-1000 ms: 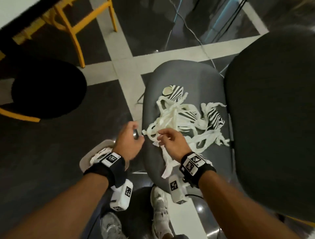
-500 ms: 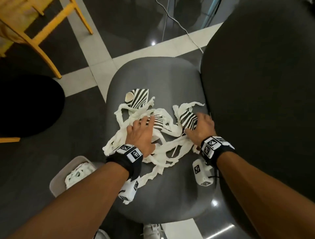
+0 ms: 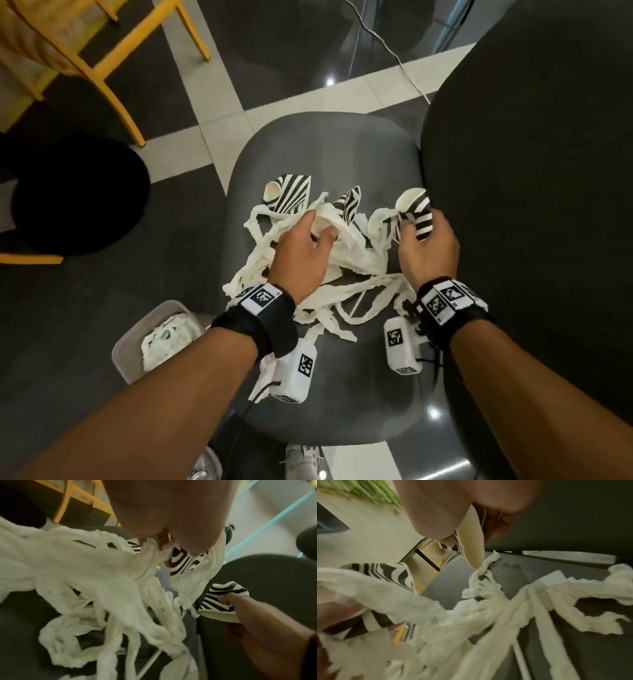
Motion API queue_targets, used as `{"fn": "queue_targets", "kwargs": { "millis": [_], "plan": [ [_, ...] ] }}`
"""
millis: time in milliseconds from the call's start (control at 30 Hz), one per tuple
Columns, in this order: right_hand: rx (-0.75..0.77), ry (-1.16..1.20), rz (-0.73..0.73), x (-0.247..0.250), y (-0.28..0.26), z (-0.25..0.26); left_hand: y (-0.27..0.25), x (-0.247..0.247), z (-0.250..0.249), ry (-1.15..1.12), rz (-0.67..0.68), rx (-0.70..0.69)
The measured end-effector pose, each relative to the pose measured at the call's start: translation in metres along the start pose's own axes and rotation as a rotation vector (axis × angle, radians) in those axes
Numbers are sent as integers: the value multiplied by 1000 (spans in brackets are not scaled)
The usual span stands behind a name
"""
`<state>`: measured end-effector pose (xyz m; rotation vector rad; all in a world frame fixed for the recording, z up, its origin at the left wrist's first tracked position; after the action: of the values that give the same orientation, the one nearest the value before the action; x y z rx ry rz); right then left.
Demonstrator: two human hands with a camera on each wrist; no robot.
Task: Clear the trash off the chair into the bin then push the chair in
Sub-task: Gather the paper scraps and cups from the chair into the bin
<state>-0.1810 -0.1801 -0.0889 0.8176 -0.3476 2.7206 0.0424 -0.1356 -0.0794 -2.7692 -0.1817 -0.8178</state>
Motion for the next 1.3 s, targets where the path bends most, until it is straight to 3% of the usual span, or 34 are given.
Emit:
{"fn": "queue_targets", "kwargs": {
  "millis": [133, 233, 333, 467, 633, 833, 967, 1167, 1300],
  "plan": [
    [-30, 365, 111, -7, -21, 50, -9, 35, -5, -333, -47, 81],
    [-92, 569, 329, -31, -44, 77, -17, 71, 5, -533, -50, 174],
    [-227, 736, 583, -72, -80, 100, -27, 116, 21, -615, -107, 180],
    [-371, 624, 906, -145, -149, 121, -50, 173, 68, -663, -257, 226],
    [-400, 328, 1084, -231, -229, 116, -88, 238, 166, -629, -435, 356],
    [-238, -56, 1193, -316, -295, 98, -136, 280, 280, -499, -501, 482],
    [-332, 6, 1129, -374, -317, 75, -156, 278, 332, -426, -494, 549],
    [-283, 3, 1058, -451, -325, 13, -170, 240, 418, -205, -405, 582],
    [-137, -257, 978, -475, -324, -41, -173, 190, 466, -206, -186, 600]
  ]
}}
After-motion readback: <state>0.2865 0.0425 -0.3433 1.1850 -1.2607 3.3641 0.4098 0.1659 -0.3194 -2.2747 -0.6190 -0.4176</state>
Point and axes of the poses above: each hand's wrist, its own y-axis towards the middle knuckle, its own x-axis out of the back of the hand, z = x × y, the point moved 5 cm from there along y, towards the middle knuckle, and after that the axes turned 8 degrees about y, right-handed, at the moved point
